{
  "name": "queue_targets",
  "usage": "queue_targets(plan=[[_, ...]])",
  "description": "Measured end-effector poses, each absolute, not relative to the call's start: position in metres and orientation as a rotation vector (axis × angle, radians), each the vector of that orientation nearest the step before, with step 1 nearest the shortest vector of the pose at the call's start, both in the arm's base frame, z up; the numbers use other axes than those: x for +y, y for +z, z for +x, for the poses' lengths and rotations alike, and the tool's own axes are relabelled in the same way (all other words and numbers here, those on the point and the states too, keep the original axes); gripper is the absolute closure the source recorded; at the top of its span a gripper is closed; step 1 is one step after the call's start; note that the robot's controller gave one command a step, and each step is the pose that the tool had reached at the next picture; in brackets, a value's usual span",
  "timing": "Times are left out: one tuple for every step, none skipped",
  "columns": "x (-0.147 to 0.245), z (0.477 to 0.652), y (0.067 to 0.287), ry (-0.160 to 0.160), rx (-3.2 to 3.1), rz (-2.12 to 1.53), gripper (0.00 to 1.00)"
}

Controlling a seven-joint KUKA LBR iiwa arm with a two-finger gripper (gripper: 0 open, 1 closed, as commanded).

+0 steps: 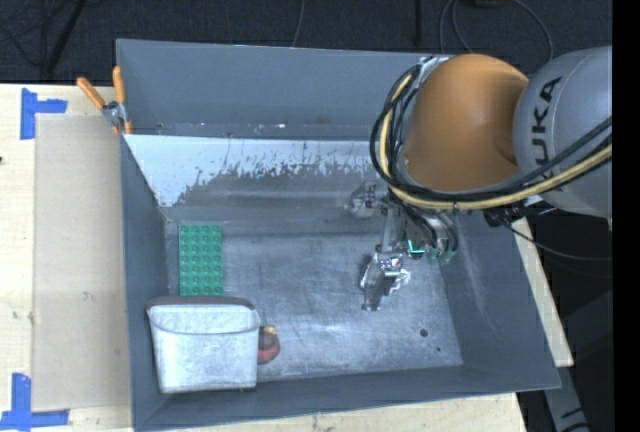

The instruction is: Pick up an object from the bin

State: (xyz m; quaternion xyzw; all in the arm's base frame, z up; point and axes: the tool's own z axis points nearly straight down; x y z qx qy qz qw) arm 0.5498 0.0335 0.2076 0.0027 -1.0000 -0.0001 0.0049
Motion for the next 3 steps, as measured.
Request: queue_targets(plan=[[-0.039, 0.578, 0.188, 0.005, -3.143, -0.016, 0.0], [-0.06, 0.552, 0.077, -0.002, -3.129, 0.076, 0.0], [-0.06, 0.555, 0.082, -0.001, -3.139, 0.075, 1.0]])
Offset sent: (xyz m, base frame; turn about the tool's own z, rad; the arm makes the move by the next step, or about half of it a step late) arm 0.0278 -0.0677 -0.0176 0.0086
